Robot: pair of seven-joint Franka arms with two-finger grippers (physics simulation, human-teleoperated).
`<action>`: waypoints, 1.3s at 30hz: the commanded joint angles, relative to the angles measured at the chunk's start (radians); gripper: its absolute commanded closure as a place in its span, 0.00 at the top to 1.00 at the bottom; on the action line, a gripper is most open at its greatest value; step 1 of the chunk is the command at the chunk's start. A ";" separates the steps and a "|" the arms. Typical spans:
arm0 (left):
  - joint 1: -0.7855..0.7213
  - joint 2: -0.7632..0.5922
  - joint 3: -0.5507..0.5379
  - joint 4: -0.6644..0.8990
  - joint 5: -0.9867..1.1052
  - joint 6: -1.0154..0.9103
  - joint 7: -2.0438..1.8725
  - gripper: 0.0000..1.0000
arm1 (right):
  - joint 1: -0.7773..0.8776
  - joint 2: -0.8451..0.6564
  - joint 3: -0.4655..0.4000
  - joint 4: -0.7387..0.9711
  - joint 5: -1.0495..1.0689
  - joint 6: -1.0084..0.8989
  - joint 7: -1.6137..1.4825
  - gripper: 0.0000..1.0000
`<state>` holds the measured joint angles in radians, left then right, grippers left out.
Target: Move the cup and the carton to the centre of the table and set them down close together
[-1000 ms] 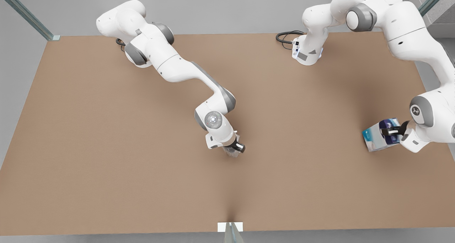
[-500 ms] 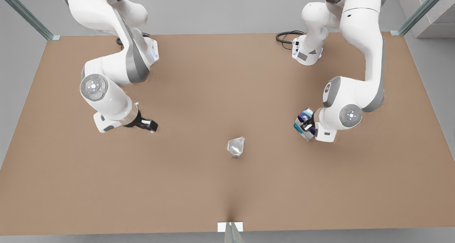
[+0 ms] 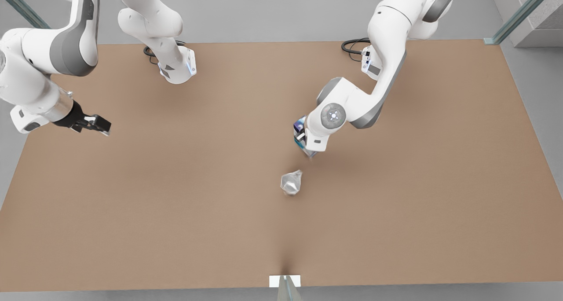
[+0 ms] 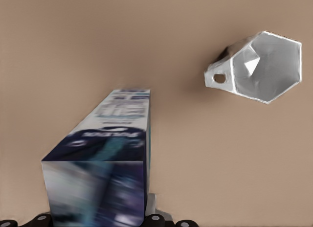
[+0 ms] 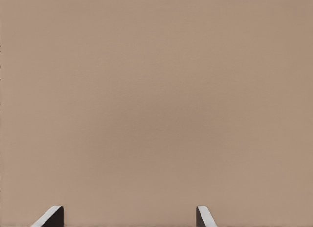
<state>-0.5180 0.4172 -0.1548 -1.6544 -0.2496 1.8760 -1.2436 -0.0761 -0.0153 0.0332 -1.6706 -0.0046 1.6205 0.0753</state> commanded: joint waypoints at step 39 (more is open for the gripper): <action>0.414 -0.216 0.118 0.173 0.247 -0.393 1.176 1.00 | 0.045 0.146 0.077 0.166 -0.018 -0.082 0.018 1.00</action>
<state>-0.1046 0.2010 -0.0354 -1.4813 -0.0174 1.4834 -0.0675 -0.0287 0.1304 0.1104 -1.5049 -0.0230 1.5386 0.0936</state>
